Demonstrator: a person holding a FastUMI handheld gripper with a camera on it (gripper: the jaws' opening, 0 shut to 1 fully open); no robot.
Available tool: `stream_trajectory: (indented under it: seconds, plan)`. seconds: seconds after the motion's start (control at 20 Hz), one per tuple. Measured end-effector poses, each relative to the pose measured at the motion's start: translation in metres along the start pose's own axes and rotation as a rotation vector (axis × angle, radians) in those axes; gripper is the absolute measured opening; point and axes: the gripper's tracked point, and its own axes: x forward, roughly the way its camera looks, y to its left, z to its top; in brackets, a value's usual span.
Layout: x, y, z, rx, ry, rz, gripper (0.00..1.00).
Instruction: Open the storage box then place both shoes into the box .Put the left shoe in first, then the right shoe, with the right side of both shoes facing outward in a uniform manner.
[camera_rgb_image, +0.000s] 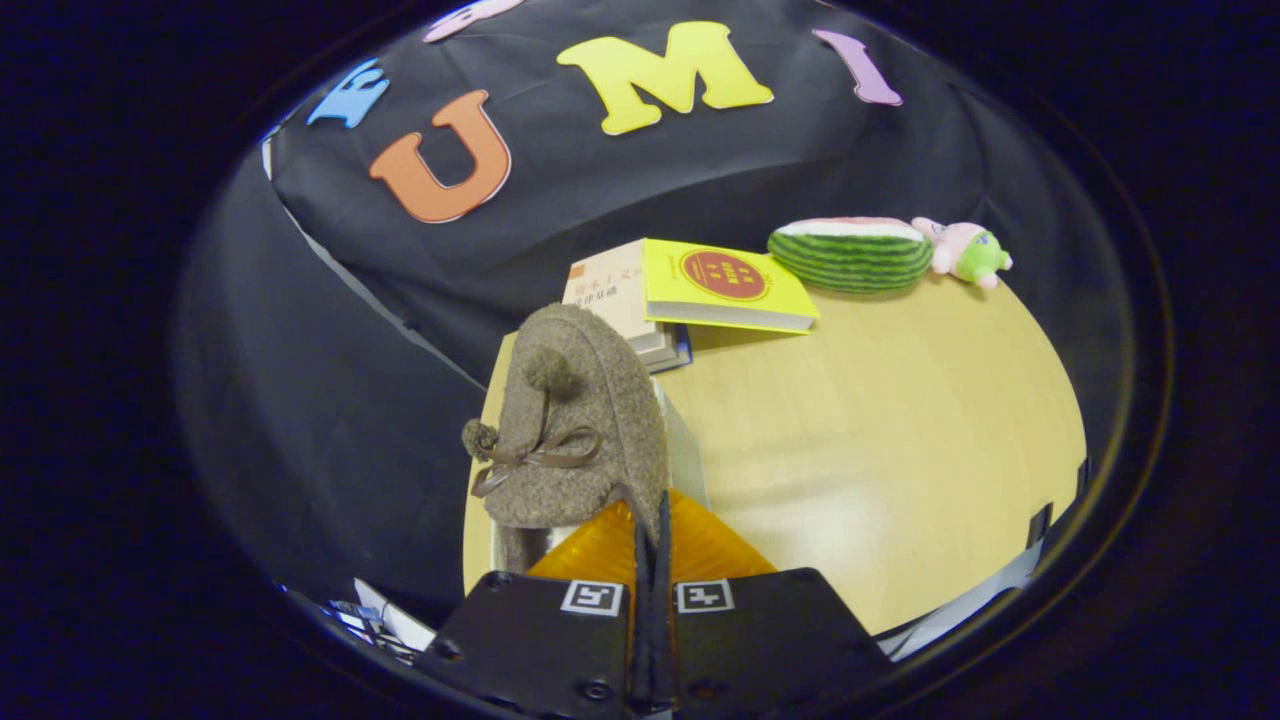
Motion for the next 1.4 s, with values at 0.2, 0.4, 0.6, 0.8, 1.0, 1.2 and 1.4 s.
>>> stream_trajectory:
  seconds: [0.2,0.4,0.6,0.8,1.0,1.2,1.4]
  plan:
    - [0.028,0.001,-0.019,0.009,0.016,-0.023,0.06]
    - [0.049,-0.005,-0.035,0.027,0.026,-0.046,0.06]
    - [0.057,0.001,-0.039,0.045,0.038,-0.008,0.08]
    - [0.037,-0.015,-0.015,0.011,-0.095,-0.070,0.81]
    - [0.005,-0.031,0.010,-0.074,-0.216,-0.134,0.83]
    - [-0.037,-0.040,0.044,-0.119,-0.396,-0.142,0.83]
    - [-0.079,-0.043,0.066,-0.149,-0.517,-0.098,1.00]
